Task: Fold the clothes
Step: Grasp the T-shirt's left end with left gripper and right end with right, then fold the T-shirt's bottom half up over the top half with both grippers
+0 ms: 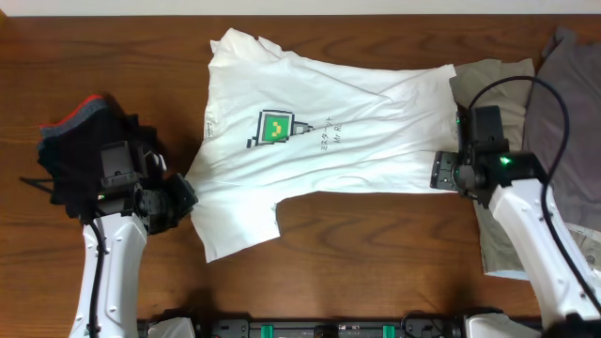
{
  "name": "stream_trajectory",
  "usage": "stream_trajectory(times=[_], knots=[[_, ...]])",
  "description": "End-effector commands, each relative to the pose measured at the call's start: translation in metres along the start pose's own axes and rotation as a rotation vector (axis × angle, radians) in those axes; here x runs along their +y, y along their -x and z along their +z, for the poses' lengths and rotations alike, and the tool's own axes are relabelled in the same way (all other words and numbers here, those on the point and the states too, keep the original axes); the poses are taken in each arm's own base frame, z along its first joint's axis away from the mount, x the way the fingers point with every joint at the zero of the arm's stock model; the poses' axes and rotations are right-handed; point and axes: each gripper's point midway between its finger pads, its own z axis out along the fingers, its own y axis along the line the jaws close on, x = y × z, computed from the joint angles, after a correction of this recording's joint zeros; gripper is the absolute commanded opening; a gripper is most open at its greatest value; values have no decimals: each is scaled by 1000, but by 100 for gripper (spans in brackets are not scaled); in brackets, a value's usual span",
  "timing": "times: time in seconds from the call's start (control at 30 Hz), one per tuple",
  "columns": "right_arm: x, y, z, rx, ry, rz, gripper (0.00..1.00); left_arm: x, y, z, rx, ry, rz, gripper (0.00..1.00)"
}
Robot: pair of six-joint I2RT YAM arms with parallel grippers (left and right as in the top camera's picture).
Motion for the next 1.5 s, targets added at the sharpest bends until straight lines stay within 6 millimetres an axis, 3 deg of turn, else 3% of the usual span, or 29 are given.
stream_trajectory(times=[0.0,0.27,0.43,0.67,0.83,0.9,1.03,1.17,1.2,1.33,1.47], knots=[[-6,-4,18,63,-32,30,74,6,4,-2,-18,34,17,6],[-11,-30,67,235,-86,20,73,7,1,-2,-5,38,13,6],[-13,-34,89,275,-92,35,76,7,1,-2,-5,38,14,6],[-4,-42,112,318,-59,32,76,7,1,-2,-5,38,14,6],[10,-36,118,298,21,8,75,7,1,-2,-5,38,13,6],[12,-34,118,293,31,10,70,7,1,-2,-5,38,13,6],[12,-36,118,302,31,9,41,7,1,-2,-5,38,13,6],[12,-38,117,308,29,9,6,7,1,-2,-5,38,13,6],[12,-38,117,309,29,9,1,7,1,-2,-5,38,13,6],[11,-40,112,319,31,9,1,8,-3,-3,11,44,10,6],[5,-34,88,307,31,18,1,9,-9,-10,15,45,51,6]])
